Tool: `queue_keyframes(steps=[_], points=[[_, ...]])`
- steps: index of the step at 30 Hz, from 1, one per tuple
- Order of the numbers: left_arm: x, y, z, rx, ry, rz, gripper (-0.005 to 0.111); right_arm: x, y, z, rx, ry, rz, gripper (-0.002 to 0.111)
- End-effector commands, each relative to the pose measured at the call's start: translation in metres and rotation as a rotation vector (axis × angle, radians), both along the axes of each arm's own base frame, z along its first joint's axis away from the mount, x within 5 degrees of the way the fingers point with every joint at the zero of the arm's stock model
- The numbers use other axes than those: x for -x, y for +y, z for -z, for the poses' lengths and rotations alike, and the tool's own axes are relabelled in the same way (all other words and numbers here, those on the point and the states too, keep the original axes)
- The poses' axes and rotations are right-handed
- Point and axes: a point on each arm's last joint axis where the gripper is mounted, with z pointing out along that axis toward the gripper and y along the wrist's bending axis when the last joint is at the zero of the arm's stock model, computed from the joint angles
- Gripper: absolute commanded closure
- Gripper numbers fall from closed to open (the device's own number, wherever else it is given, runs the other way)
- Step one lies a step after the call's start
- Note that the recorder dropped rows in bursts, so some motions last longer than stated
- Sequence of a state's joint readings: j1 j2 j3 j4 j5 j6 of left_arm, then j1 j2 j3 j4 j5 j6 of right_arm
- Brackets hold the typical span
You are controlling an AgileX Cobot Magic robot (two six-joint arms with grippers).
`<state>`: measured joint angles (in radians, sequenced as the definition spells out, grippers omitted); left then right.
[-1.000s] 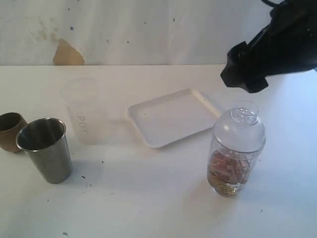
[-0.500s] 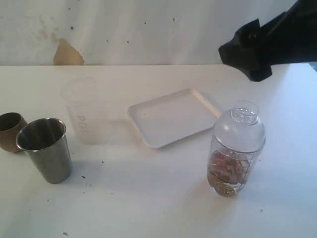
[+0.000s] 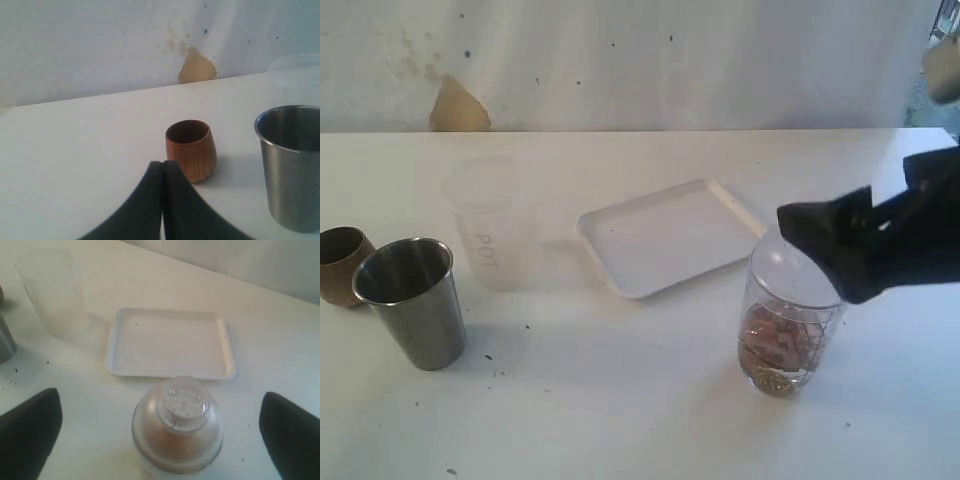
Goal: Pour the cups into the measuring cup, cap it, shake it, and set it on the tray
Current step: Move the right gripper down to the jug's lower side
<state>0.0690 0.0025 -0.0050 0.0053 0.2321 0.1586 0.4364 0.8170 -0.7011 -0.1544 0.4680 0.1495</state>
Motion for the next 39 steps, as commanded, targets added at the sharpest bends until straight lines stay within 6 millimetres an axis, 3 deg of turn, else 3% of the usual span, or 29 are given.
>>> queue_keyframes(steps=[1,9,23,27,34,39], points=[[0.0,0.0,0.002,0.0,0.003,0.003,0.107,0.007,-0.002,0.022,-0.091,-0.049,0.004,0.003],[0.0,0.0,0.002,0.0,0.003,0.003,0.107,0.016,-0.003,0.081,-0.098,-0.032,-0.021,0.003],[0.0,0.0,0.002,0.0,0.003,0.003,0.107,0.031,-0.004,0.138,-0.164,-0.129,-0.073,0.003],[0.0,0.0,0.002,0.0,0.003,0.003,0.107,0.018,-0.012,0.155,-0.123,-0.1,0.066,0.003],[0.0,0.0,0.002,0.0,0.003,0.003,0.107,0.002,-0.004,0.178,-0.033,-0.079,0.028,0.003],[0.0,0.0,0.002,0.0,0.003,0.003,0.107,-0.009,-0.001,0.182,-0.03,-0.171,0.03,0.003]])
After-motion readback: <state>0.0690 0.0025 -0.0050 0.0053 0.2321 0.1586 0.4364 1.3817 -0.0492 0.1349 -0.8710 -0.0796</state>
